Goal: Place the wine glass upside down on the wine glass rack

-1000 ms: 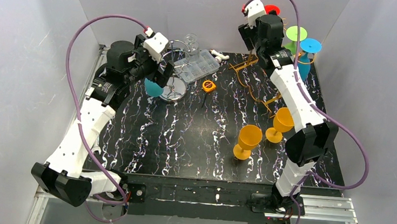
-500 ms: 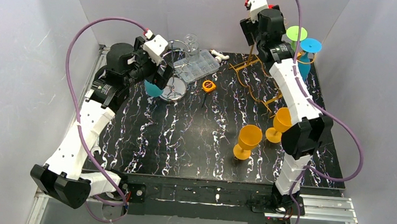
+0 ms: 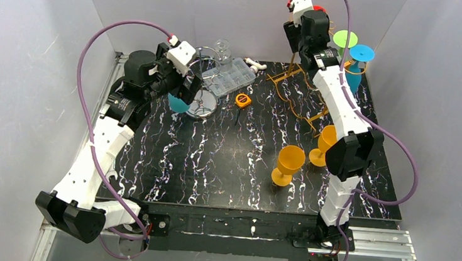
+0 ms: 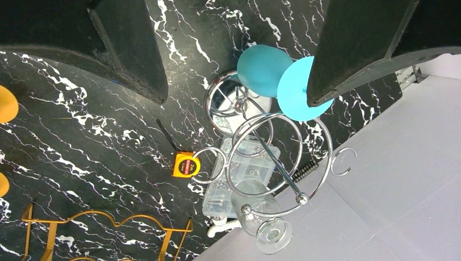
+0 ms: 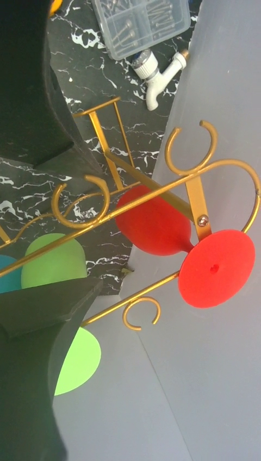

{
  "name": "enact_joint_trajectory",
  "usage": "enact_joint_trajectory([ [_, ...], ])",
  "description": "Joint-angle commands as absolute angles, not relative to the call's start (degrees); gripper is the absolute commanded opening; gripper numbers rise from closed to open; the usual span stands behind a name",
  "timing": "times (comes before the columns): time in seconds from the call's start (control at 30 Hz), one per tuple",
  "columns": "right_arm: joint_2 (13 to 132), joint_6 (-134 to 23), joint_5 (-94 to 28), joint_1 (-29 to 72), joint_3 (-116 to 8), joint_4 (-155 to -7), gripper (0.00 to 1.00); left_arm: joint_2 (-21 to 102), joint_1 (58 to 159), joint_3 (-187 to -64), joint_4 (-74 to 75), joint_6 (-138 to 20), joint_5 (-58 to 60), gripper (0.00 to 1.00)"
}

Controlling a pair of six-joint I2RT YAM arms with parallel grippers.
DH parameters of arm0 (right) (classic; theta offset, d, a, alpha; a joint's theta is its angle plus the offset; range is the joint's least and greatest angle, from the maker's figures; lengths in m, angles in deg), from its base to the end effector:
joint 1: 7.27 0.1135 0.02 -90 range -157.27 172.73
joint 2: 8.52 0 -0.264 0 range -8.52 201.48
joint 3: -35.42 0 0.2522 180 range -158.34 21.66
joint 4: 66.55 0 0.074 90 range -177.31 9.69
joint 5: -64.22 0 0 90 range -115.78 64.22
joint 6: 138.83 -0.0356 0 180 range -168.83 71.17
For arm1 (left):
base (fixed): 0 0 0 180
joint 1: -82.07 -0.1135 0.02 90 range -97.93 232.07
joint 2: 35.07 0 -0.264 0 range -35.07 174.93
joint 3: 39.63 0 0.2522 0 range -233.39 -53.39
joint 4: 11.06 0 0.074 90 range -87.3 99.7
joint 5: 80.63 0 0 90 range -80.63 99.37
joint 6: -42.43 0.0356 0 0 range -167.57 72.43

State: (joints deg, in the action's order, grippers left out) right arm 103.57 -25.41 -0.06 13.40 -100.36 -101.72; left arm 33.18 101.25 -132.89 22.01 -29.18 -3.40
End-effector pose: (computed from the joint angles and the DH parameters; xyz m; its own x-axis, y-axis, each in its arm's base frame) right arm 0.4304 0.1459 0.4383 -0.2026 -0.4592 -0.8649 -0.0007 0.8833 -0.4688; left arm 0.2414 -0.0923 0.4501 0.0406 0.3116 -0.9493 0.5420 0.7913 0.2830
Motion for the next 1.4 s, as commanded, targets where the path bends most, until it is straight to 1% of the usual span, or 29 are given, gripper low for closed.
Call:
enact_joint_trajectory([
  [0.0,105.1,-27.2,-0.5,13.0,-103.6,-100.2,0.70,31.7,100.8,-132.8,21.2,-28.5,-2.9,0.99],
  [0.07,105.5,-27.4,-1.1,12.9,-103.3,-100.3,0.59,31.7,100.8,-132.8,20.8,-28.2,-2.9,0.99],
  [0.2,104.2,-27.8,-3.3,13.0,-101.8,-100.5,0.41,31.8,100.8,-133.7,20.8,-28.3,-2.6,0.99],
  [0.23,102.9,-28.0,-3.9,13.0,-100.5,-99.8,0.34,31.7,100.8,-133.6,20.7,-28.3,-2.5,0.99],
  [0.27,101.7,-27.9,-4.6,13.0,-99.6,-99.4,0.31,31.6,100.8,-133.5,20.6,-28.2,-2.5,0.99],
  [0.4,95.7,-24.8,-13.1,13.0,-95.5,-100.8,0.01,31.8,100.8,-134.5,20.8,-28.7,-2.8,0.99],
  [0.57,92.7,-23.2,-18.9,13.1,-92.3,-102.4,0.01,31.6,100.8,-135.1,21.2,-28.6,-2.8,0.99],
  [0.8,86.0,-18.5,-30.0,13.0,-84.3,-102.1,0.01,31.4,100.8,-135.6,21.9,-28.5,-2.8,0.99],
  [0.97,83.1,-16.2,-31.3,12.9,-81.3,-103.0,0.01,31.5,100.8,-136.0,22.3,-28.7,-2.9,0.99],
  [1.0,82.8,-16.1,-31.0,12.9,-81.0,-103.1,0.06,31.5,100.9,-136.2,22.3,-28.6,-3.0,0.99],
  [1.03,82.7,-16.2,-30.8,12.9,-80.9,-103.2,0.14,31.5,100.8,-136.2,22.4,-28.6,-3.0,0.99],
  [1.1,82.4,-16.9,-29.8,12.9,-80.8,-102.8,0.46,31.6,100.8,-136.3,22.5,-28.8,-3.0,0.99],
  [1.17,82.4,-17.8,-28.5,12.9,-80.8,-101.8,0.60,31.7,100.8,-136.5,22.8,-28.9,-3.1,0.99],
  [1.23,82.5,-18.6,-26.8,12.9,-81.0,-100.9,0.70,31.8,100.9,-136.7,23.0,-28.9,-3.1,0.99],
  [1.37,82.0,-21.3,-23.7,13.0,-82.4,-100.3,0.77,32.6,100.8,-138.0,25.2,-28.7,-3.2,0.99],
])
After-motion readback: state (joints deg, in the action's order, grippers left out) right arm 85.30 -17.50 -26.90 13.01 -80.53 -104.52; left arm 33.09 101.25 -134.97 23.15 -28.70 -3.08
